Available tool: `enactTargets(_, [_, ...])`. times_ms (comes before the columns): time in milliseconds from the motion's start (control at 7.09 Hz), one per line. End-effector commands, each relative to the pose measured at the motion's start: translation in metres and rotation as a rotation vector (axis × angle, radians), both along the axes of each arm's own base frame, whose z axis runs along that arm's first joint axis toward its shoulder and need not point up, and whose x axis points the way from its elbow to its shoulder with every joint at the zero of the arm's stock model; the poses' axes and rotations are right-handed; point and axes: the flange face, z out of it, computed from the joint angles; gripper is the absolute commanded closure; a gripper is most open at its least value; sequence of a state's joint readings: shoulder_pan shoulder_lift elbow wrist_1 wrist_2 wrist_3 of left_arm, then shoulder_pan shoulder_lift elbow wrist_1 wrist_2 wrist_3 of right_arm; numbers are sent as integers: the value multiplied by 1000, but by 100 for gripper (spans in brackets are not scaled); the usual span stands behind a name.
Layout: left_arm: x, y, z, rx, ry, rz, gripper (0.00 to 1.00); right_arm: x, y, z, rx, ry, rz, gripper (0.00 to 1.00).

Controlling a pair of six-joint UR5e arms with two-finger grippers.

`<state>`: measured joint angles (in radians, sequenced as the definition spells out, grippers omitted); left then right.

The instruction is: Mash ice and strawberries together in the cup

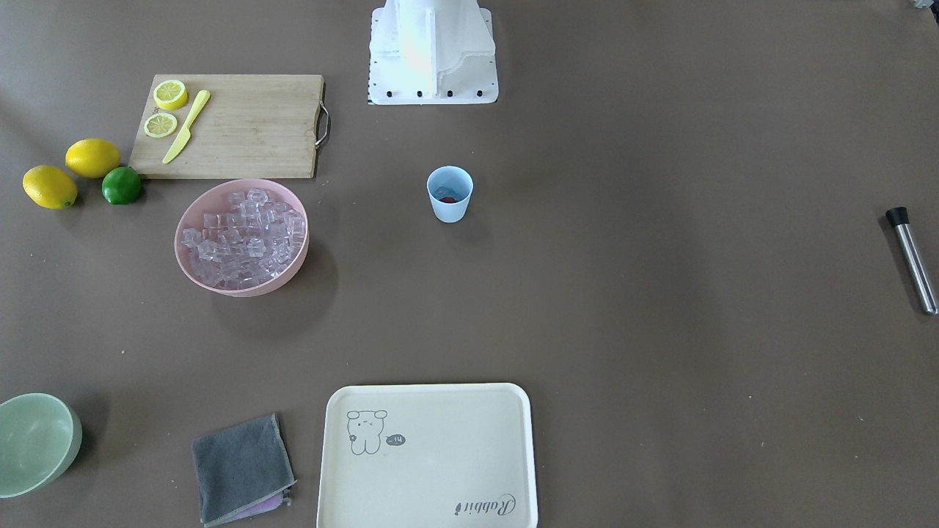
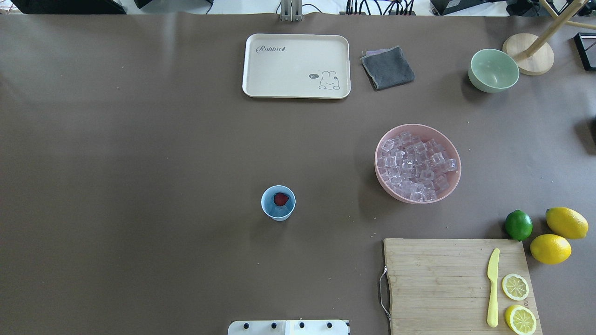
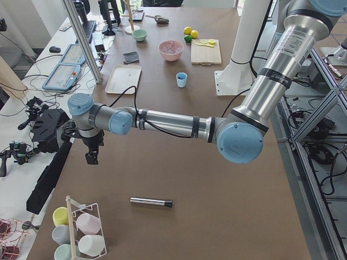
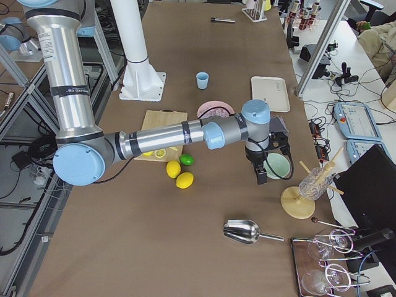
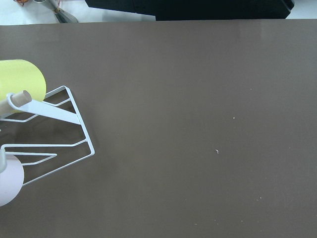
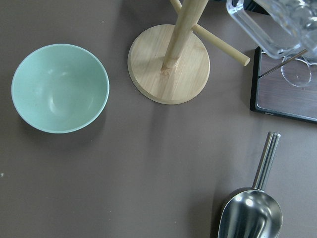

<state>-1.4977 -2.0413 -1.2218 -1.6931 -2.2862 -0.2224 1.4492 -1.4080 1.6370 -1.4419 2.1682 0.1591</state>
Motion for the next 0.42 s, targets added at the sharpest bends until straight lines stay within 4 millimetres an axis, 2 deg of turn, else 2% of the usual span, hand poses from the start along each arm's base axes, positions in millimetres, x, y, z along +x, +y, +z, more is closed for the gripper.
enactTargets(0, [-2, 1, 0, -4, 1, -5, 2, 0, 0, -4, 4, -1, 5, 0])
enactTargets(282, [-2, 3, 6, -12, 0, -3, 2, 0, 1, -6, 10, -4, 4, 0])
